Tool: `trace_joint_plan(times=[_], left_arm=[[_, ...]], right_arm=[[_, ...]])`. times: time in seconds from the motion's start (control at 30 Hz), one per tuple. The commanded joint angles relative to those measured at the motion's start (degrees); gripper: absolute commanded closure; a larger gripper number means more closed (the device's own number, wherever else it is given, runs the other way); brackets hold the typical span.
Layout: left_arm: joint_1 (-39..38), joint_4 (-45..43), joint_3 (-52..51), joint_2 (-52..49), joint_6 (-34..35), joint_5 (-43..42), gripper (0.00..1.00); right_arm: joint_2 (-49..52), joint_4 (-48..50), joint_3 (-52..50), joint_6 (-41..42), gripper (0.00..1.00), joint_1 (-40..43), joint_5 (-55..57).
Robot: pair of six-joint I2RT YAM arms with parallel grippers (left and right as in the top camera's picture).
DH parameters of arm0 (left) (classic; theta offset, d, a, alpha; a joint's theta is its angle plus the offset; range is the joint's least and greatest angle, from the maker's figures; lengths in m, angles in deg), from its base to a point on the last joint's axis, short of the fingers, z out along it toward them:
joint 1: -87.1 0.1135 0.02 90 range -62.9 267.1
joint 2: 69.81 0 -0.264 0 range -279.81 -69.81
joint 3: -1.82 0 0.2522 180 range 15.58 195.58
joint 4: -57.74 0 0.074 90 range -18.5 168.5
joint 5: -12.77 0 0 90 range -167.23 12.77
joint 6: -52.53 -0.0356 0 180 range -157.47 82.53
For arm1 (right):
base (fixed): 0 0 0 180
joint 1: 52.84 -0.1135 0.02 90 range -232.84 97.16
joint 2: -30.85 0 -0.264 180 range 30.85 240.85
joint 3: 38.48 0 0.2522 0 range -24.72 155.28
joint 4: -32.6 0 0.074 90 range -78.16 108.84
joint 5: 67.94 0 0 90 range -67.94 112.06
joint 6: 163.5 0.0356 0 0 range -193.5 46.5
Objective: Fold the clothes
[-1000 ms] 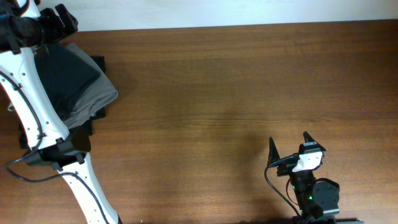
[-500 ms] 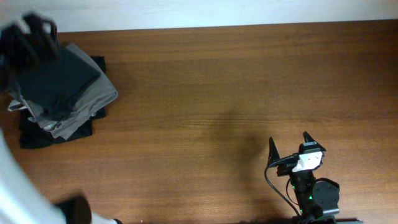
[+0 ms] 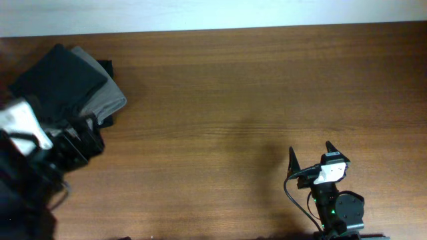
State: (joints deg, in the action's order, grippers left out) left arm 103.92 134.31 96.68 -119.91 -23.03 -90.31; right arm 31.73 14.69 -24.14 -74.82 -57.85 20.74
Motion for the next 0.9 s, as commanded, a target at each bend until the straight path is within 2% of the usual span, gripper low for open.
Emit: trace_joint_plan(times=[0.0, 0.23, 0.47, 0.7, 0.87], left_arm=[[-0.22, -10.16, -15.34, 9.92, 6.05, 0.26, 0.01], [-2.78, -37.53, -44.81, 25.59, 6.75, 2.45, 0.01], [-7.30, -56.24, -62.64, 34.32, 6.54, 9.62, 0.01], [-8.94, -62.14, -72.83, 38.82, 6.47, 12.09, 0.01], [-8.96, -63.63, -77.68, 42.36, 3.89, 12.02, 0.01]], right_arm=[[-0.68, -0.31, -0.26, 0.13, 0.01, 0.26, 0.55], [-0.68, -0.31, -0.26, 0.13, 0.01, 0.26, 0.55], [-0.68, -0.31, -0.26, 0.13, 0.01, 0.26, 0.55], [-0.68, -0.31, -0.26, 0.13, 0.01, 0.26, 0.55], [-0.68, -0.31, -0.26, 0.13, 0.01, 0.26, 0.55]])
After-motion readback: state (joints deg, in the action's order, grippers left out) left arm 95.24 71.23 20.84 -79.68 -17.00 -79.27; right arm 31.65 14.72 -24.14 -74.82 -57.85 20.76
